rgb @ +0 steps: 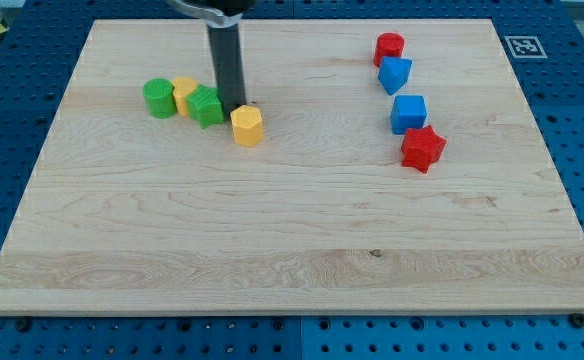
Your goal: Move the yellow hexagon to the group of blocks
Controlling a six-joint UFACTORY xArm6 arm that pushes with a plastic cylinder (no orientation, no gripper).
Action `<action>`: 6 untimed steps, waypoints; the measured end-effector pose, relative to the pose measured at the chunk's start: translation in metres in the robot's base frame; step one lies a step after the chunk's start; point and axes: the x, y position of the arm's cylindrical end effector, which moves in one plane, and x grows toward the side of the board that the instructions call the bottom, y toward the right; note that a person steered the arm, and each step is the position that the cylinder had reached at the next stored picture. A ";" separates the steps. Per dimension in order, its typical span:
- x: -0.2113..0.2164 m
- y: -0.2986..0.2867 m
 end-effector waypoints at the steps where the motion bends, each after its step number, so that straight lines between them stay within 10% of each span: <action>1: 0.000 -0.011; 6: 0.025 0.073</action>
